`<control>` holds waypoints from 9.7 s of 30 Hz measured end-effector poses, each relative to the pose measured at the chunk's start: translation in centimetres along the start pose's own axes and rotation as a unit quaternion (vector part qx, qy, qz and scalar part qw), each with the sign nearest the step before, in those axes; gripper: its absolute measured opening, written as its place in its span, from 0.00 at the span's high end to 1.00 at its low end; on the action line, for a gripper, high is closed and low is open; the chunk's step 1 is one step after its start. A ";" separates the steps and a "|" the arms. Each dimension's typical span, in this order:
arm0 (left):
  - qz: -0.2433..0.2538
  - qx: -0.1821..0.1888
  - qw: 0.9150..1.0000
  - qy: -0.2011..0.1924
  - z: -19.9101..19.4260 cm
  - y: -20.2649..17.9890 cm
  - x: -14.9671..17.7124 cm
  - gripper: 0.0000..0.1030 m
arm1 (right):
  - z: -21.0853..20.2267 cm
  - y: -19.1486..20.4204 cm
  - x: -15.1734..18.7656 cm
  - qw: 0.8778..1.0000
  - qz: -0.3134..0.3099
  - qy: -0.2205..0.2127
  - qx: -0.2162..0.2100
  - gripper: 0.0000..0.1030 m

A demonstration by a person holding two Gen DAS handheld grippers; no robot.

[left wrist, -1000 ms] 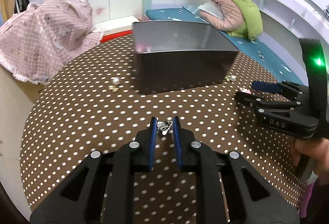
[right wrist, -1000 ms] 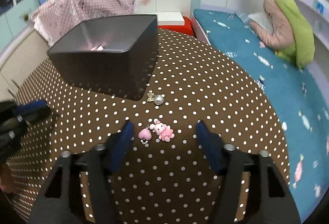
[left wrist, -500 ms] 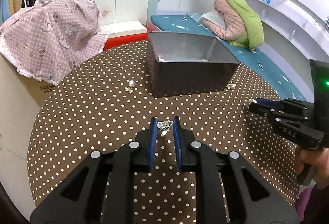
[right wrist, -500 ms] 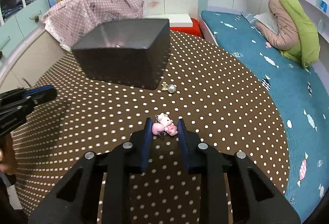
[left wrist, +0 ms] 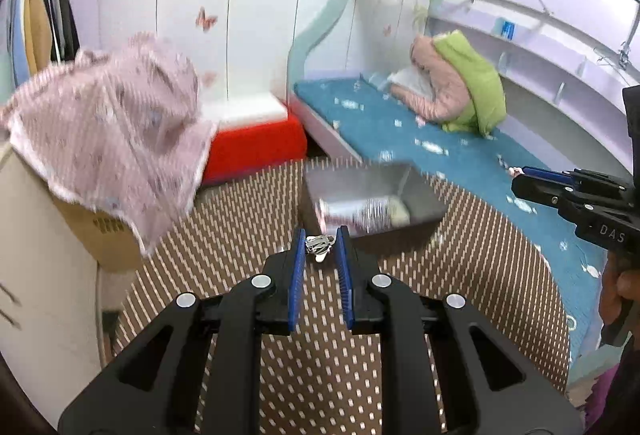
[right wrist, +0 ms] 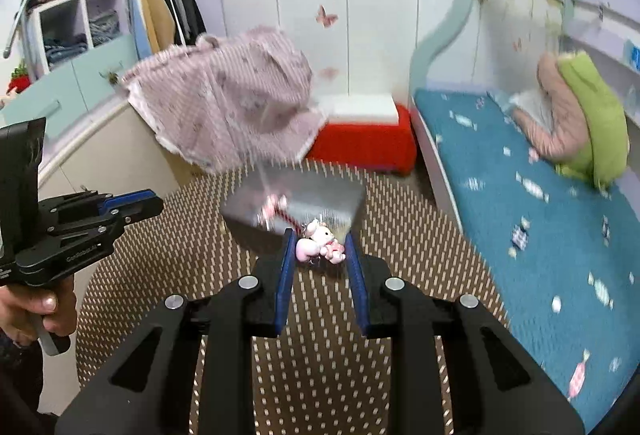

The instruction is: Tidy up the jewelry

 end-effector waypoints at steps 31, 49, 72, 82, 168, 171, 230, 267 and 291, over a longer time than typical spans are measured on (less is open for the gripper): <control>-0.008 0.050 0.997 0.063 8.9 -2.0 -8.9 0.80 | 7.5 -1.0 -5.2 0.995 0.048 0.053 -0.066 0.77; -0.041 -0.029 0.999 -0.022 2.1 2.5 -10.2 0.06 | 3.4 -3.8 -6.9 0.993 0.111 -0.012 -0.027 0.07; -0.014 -0.053 0.994 -0.091 -7.9 1.6 -9.6 0.06 | -6.1 -0.9 -7.6 0.992 0.077 -0.095 -0.013 0.07; -0.020 -0.063 0.993 -0.097 -9.8 2.1 -6.5 0.06 | -9.2 -0.9 -4.1 0.991 0.073 -0.112 0.022 0.07; 0.013 0.001 1.000 0.002 2.2 2.2 -2.9 0.89 | 3.4 -1.2 -1.4 0.999 -0.039 0.014 0.002 0.91; 0.016 0.018 1.000 -0.003 2.6 0.7 -5.0 0.89 | 4.2 -1.2 -2.9 0.999 -0.031 0.012 -0.014 0.91; -0.023 -0.130 0.975 -0.179 -25.0 -1.8 2.8 0.05 | -17.7 5.1 5.1 0.978 0.107 -0.128 0.121 0.07; -0.038 -0.152 0.968 -0.195 -32.9 -1.5 7.4 0.05 | -20.8 11.8 7.8 0.976 0.061 -0.153 0.140 0.07; -0.033 -0.111 0.974 -0.196 -32.5 -2.9 7.4 0.05 | -20.3 11.9 8.1 0.977 0.064 -0.147 0.138 0.07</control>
Point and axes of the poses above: each gripper's, at about its wrist camera, not at the fingertips, and z roughly the way its jaws point, y to its left, x to its underside, the point moved 10 cm from there along z, roughly the way its jaws point, and after that the axes turned 2 degrees about -z, right-handed, at the moved point
